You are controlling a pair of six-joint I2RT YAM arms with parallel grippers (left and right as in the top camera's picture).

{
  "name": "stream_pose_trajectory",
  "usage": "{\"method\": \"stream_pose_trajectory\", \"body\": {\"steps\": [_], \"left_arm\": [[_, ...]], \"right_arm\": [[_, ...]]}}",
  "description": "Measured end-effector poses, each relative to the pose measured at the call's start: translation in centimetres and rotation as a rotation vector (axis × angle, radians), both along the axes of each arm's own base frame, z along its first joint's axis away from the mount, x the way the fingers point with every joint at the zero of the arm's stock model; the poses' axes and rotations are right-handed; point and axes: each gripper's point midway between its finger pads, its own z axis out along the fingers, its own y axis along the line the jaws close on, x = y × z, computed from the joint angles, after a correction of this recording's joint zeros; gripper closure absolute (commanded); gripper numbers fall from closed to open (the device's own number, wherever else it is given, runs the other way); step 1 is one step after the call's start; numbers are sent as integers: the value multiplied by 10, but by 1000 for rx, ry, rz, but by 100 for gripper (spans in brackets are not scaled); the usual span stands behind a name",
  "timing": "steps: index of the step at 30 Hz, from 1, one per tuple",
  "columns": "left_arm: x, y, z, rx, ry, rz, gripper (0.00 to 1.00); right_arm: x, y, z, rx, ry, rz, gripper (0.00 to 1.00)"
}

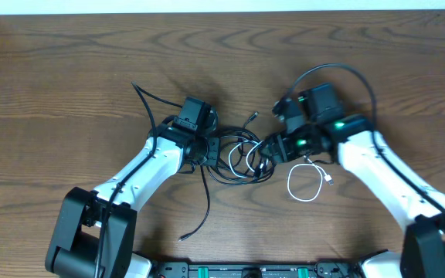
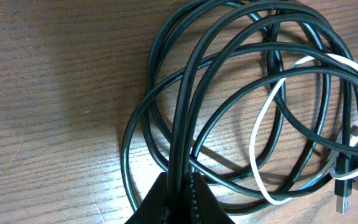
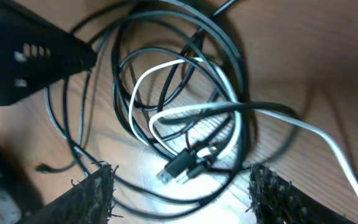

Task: Untangle cables
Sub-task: 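Reach the right gripper into the bundle and grasp the white cable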

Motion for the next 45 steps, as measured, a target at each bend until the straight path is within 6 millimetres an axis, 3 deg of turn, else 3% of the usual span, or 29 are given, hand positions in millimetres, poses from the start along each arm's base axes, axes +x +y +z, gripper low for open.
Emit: {"method": "stream_pose_trajectory", "body": {"steps": [8,14,17,21,27,30,32,39,41,45], "left_arm": [[0,0,0,0,0,0,93],[0,0,0,0,0,0,93],[0,0,0,0,0,0,92],[0,0,0,0,0,0,93],[0,0,0,0,0,0,92],[0,0,0,0,0,0,92],[0,0,0,0,0,0,92],[0,0,0,0,0,0,92],[0,0,0,0,0,0,92],[0,0,0,0,0,0,93]], "right_arm": [[-13,34,-24,-62,-37,130,41],[-20,46,-48,-130,-49,192,45],[-16,52,-58,-146,-80,217,53],[-7,56,-68,-156,-115,231,74],[-4,54,-76,-183,-122,232,82],[-4,53,-77,-190,-125,231,89],[-3,52,-77,-192,-128,234,99],[-6,55,-73,-165,-112,226,99],[-7,58,-64,-131,-113,227,99],[-1,61,-12,-23,-172,173,99]]}}
